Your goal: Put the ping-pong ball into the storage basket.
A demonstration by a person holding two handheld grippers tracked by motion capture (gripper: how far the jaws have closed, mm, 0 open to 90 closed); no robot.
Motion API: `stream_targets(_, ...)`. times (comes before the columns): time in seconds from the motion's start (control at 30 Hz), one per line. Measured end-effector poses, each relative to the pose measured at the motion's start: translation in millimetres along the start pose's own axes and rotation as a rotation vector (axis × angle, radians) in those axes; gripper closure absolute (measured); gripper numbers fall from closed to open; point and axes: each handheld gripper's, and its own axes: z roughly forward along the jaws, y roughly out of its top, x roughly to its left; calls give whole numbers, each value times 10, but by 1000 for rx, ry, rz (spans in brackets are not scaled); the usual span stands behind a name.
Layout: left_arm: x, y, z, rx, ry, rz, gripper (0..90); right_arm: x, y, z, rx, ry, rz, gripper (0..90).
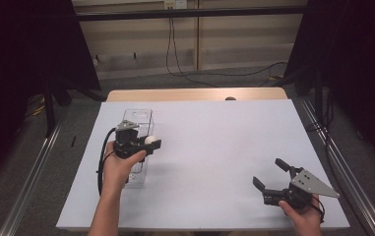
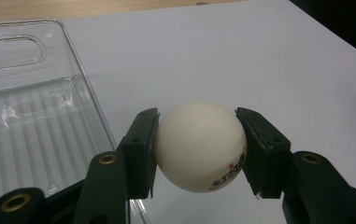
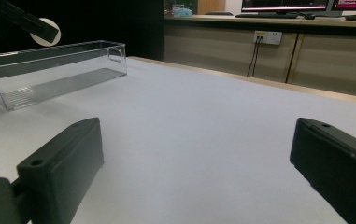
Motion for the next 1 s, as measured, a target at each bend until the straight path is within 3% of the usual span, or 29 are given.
stream_targets(0.43,81,-11,-69,9,16,12,511,-2,3,0,-4,2,2,21)
stream_targets(1.0,214,-41,-204,-26,77,-4,511,-7,9,-4,-6,2,2,21)
